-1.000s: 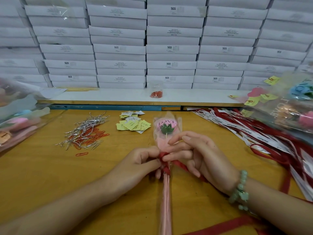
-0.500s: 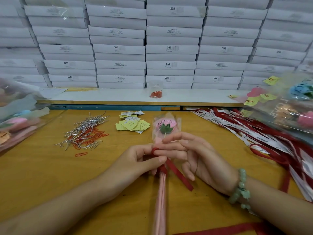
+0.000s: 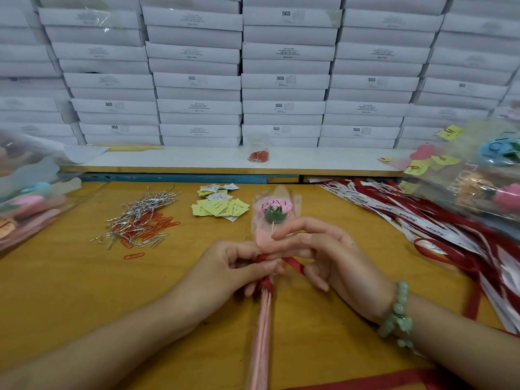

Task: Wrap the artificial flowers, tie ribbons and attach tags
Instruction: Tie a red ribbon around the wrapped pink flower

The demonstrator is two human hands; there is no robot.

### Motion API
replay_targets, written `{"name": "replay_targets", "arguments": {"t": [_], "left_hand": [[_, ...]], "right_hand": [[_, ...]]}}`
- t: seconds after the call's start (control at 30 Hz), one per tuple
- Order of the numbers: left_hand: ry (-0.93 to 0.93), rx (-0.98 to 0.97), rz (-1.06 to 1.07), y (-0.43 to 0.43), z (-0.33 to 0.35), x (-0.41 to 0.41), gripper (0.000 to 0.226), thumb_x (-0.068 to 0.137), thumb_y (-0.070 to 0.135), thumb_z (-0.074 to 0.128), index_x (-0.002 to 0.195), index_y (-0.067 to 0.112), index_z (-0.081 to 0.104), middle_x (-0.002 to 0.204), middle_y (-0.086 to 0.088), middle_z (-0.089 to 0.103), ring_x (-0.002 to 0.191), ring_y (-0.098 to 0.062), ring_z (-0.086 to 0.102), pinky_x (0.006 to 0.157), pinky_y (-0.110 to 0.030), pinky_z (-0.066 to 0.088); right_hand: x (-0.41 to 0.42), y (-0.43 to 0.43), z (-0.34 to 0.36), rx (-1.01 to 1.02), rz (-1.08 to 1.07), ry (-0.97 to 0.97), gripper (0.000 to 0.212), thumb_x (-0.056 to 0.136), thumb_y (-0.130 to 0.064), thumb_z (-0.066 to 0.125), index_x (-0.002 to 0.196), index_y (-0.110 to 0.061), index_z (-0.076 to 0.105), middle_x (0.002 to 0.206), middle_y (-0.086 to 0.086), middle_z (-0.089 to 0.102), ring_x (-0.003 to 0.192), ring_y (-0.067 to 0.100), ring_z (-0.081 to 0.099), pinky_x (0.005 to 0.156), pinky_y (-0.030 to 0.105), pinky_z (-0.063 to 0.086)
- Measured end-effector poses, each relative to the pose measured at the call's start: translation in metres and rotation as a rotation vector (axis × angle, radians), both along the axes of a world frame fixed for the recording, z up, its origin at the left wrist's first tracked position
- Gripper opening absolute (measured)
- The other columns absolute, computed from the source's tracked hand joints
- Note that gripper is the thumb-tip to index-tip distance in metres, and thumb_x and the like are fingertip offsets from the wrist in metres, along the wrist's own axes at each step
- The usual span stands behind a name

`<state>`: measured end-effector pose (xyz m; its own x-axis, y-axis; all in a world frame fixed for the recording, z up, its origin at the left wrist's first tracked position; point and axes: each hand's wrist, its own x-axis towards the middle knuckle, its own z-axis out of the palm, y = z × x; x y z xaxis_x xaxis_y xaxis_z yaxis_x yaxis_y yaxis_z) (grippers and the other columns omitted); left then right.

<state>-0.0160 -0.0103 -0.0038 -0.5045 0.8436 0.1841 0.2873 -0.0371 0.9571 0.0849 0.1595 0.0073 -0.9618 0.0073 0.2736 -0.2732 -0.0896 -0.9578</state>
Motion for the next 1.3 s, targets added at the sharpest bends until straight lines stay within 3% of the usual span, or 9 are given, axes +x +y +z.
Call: {"name": "replay_targets", "arguments": {"t": [0.07,0.13,0.3,0.4,0.5,0.67,0.8,1.07,1.3], "left_hand": [[-0.016,-0.004,0.02,-0.0007,-0.0012,-0.0005,0.028,0.076,0.033,0.068,0.097,0.017,0.077,0.086,-0.029,0.067,0.049,-0.004,0.045,0.055,-0.012,0.04],[-0.03,-0.005,0.034,-0.0007,-0.0024,-0.0009,0.029,0.075,0.035,0.069,0.097,0.017,0.077,0.07,-0.013,0.067,0.049,-0.003,0.047,0.055,-0.012,0.039],[-0.042,-0.021,0.077,0.0003,-0.0038,-0.0009,0.016,0.08,0.02,0.071,0.094,0.014,0.076,0.069,0.001,0.066,0.054,-0.003,0.052,0.056,-0.012,0.043],[-0.053,-0.024,0.071,0.0005,-0.0031,0.0006,0.017,0.082,0.007,0.071,0.098,0.01,0.075,0.078,-0.003,0.068,0.056,-0.004,0.054,0.057,-0.013,0.046],[-0.039,-0.023,0.07,0.0004,-0.0018,0.0014,0.018,0.082,0.002,0.071,0.098,0.009,0.074,0.085,-0.006,0.065,0.057,-0.006,0.055,0.058,-0.015,0.047],[0.014,-0.021,0.025,-0.0004,-0.0006,0.0024,0.02,0.078,0.02,0.073,0.096,0.012,0.075,0.082,-0.005,0.065,0.065,-0.013,0.056,0.058,-0.016,0.046],[0.025,-0.024,0.019,-0.0011,-0.0007,0.0019,0.024,0.077,0.033,0.072,0.096,0.019,0.076,0.074,-0.005,0.067,0.054,-0.006,0.05,0.054,-0.013,0.043],[0.066,-0.006,0.016,-0.0008,-0.0028,-0.0001,0.035,0.076,0.032,0.071,0.094,0.002,0.072,0.074,-0.022,0.065,0.047,-0.004,0.047,0.051,-0.012,0.041],[0.046,-0.019,0.011,-0.0027,-0.0018,0.0003,0.029,0.078,0.038,0.07,0.087,0.01,0.074,0.078,-0.025,0.064,0.05,-0.006,0.048,0.055,-0.014,0.041]], "right_hand": [[0.0007,-0.0006,-0.0003,0.003,0.006,-0.005,0.025,0.092,-0.028,0.051,0.105,-0.013,0.066,0.112,0.015,0.07,0.09,0.017,0.07,0.038,0.015,0.037],[0.001,-0.0017,-0.0008,-0.006,-0.013,-0.008,0.024,0.094,-0.021,0.049,0.106,-0.008,0.064,0.112,0.016,0.07,0.098,0.022,0.07,0.038,0.015,0.038],[0.0,-0.0026,-0.0019,-0.009,-0.111,-0.048,0.028,0.088,-0.019,0.049,0.102,0.004,0.059,0.096,0.018,0.073,0.077,0.015,0.073,0.033,0.016,0.035],[-0.0006,-0.0011,-0.0021,-0.046,-0.078,-0.077,0.03,0.089,-0.016,0.048,0.105,0.008,0.056,0.096,0.023,0.072,0.068,0.013,0.072,0.032,0.015,0.035],[-0.0016,0.0006,-0.0029,-0.099,-0.018,-0.117,0.029,0.092,-0.016,0.046,0.105,0.008,0.056,0.098,0.026,0.071,0.072,0.017,0.073,0.032,0.014,0.037],[-0.0026,0.0025,-0.0032,-0.17,0.126,-0.129,0.026,0.095,-0.016,0.046,0.111,-0.001,0.059,0.115,0.025,0.067,0.105,0.026,0.068,0.036,0.014,0.042],[-0.002,0.002,-0.0023,-0.162,0.196,-0.098,0.024,0.097,-0.015,0.044,0.112,-0.006,0.062,0.121,0.024,0.064,0.114,0.027,0.064,0.038,0.014,0.043],[-0.0004,0.0006,-0.0013,-0.116,0.16,-0.083,0.026,0.096,-0.016,0.045,0.114,-0.003,0.06,0.12,0.021,0.065,0.104,0.023,0.069,0.037,0.014,0.04],[0.0016,0.0001,0.0014,0.001,-0.095,-0.019,0.02,0.094,-0.019,0.055,0.106,-0.006,0.063,0.109,0.014,0.071,0.079,0.016,0.071,0.037,0.015,0.036]]}}
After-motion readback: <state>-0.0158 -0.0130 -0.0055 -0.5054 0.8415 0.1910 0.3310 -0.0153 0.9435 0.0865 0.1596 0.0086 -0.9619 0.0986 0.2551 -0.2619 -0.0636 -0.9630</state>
